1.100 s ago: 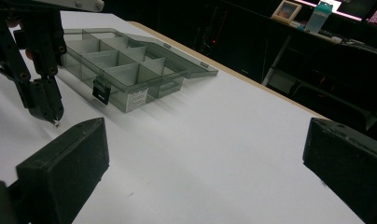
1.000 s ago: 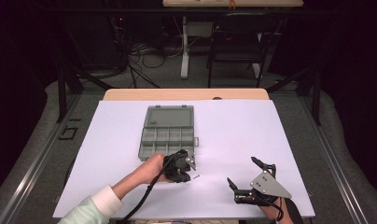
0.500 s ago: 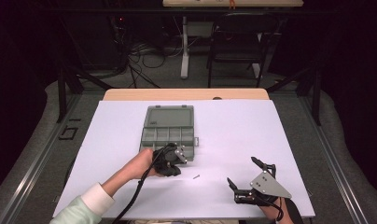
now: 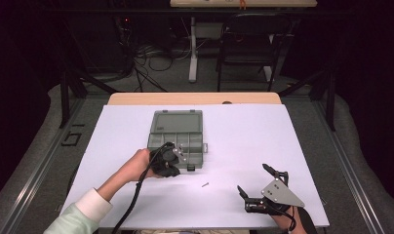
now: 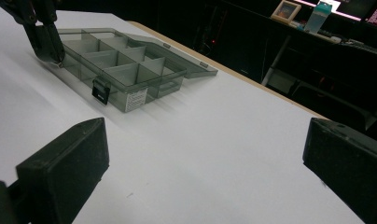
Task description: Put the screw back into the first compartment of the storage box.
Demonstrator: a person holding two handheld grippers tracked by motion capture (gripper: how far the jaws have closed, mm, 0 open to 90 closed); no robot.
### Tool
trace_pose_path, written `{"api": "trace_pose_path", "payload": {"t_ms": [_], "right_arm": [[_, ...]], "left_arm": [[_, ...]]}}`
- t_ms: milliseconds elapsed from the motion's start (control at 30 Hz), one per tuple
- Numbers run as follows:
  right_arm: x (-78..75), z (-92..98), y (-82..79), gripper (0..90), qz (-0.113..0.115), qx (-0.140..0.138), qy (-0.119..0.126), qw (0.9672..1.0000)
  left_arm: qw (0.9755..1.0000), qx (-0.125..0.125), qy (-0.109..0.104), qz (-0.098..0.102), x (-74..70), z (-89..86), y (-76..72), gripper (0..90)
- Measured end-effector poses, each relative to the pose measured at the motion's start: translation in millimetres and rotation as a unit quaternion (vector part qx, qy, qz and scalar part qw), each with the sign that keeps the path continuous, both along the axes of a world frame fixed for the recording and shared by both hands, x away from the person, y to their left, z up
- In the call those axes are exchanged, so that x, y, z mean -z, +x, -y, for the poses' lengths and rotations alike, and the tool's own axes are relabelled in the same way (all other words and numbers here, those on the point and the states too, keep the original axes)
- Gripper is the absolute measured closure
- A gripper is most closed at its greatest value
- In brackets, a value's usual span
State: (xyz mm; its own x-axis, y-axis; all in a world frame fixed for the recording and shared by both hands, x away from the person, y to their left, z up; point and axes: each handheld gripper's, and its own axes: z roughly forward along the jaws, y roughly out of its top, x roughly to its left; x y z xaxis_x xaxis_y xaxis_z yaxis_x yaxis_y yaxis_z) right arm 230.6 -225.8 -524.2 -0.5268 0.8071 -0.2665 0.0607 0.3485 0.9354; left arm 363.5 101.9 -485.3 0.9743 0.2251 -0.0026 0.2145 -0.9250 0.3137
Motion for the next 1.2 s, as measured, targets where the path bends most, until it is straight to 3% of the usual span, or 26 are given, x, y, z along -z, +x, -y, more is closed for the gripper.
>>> {"api": "trace_pose_path", "payload": {"t_ms": [567,600,633,767,1200], "right_arm": [[0.8,-0.9,1.0,0.0,0.004,0.002,0.004,1.0000],[-0.4,0.1,-0.2,0.0,-0.005,0.003,-0.003,1.0000],[0.7,-1.0,1.0,0.0,0.004,0.002,0.004,1.0000],[-0.4,0.1,-0.2,0.0,-0.005,0.003,-0.003,1.0000],[0.8,-0.8,1.2,0.0,0.003,0.003,0.004,1.0000]], "left_arm": [[0.9991,-0.038,0.005,0.018,-24.9,-23.8,20.4,87.5],[0.9990,-0.041,0.004,0.019,-26.5,-25.0,22.0,87.5],[0.9989,-0.043,0.006,0.020,-28.5,-26.3,24.1,87.5],[0.9982,-0.055,0.011,0.022,-34.5,-31.7,32.9,87.5],[0.9950,-0.096,0.013,0.025,-41.8,-50.5,61.9,87.4]]}}
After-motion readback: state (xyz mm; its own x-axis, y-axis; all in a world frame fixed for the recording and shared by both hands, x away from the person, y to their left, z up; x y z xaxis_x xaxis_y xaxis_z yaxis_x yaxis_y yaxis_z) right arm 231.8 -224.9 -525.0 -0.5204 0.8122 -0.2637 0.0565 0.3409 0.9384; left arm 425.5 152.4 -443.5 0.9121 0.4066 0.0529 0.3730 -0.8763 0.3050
